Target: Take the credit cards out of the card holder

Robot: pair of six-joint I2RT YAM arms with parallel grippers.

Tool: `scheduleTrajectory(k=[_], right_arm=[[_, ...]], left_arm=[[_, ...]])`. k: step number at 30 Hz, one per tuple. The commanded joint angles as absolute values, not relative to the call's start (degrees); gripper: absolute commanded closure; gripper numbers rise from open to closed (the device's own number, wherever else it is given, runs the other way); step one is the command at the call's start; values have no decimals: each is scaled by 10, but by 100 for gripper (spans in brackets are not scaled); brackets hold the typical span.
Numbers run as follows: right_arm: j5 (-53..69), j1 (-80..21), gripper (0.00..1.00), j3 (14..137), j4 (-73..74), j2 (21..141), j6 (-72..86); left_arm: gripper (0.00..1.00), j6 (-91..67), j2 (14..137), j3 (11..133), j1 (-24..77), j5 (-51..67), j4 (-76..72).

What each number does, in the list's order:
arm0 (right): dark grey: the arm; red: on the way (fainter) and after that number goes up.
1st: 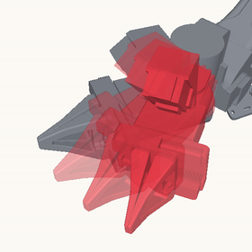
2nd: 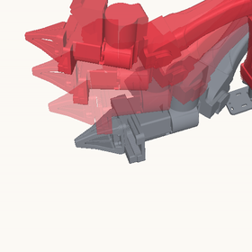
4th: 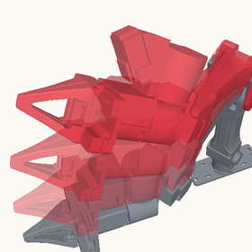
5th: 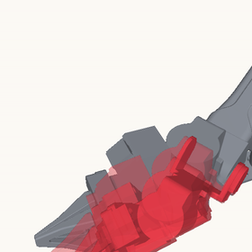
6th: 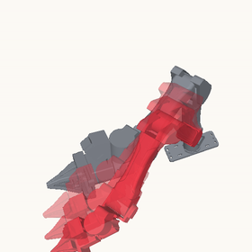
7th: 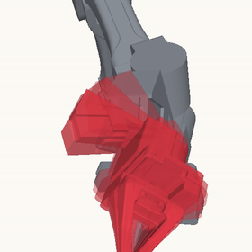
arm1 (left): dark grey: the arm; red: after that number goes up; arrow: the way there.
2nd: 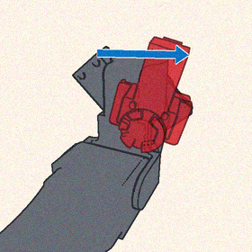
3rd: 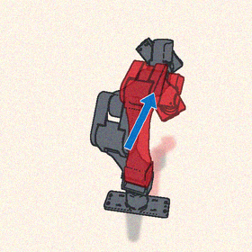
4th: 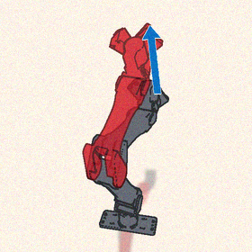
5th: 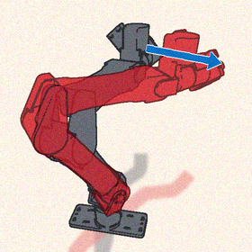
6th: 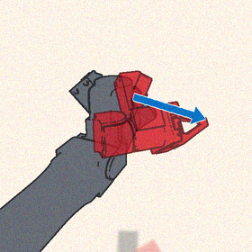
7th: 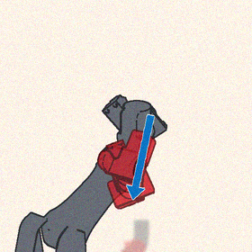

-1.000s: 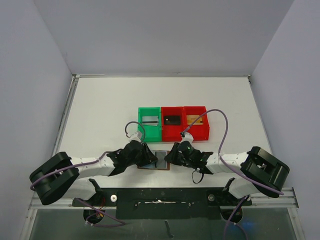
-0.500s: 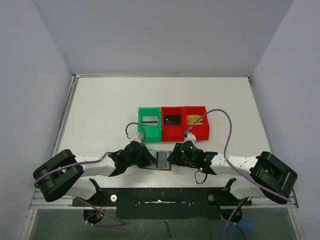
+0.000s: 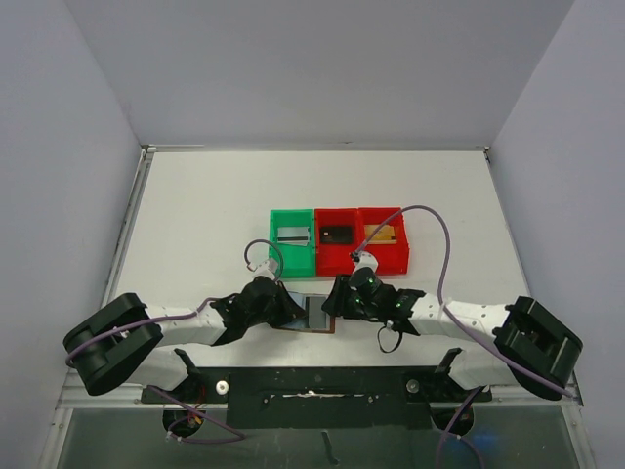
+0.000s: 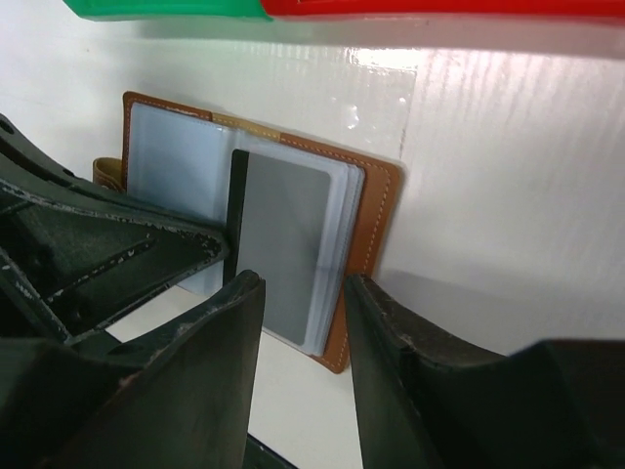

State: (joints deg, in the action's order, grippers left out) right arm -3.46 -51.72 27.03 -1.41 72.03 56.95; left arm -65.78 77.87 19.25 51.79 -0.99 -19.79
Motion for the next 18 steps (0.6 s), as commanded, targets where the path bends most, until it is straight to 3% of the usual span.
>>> scheduleTrajectory(k=[1,4,9,14,18], right_arm=[[-24,-518,62,313,-37,759,546],[-14,-519,70,313,-58,778,548],[-5,-518,74,311,-63,810,550],[-7,-517,80,289,-61,822,568],[-3,-518,83,279,-62,822,569]], left_arm=[[100,-655,762,195,521,-1,-223],[100,-656,760,194,521,-1,-223],[100,-661,755,186,520,-6,-225],[80,-669,765,180,521,-8,-227],[77,-673,776,176,521,-6,-242]])
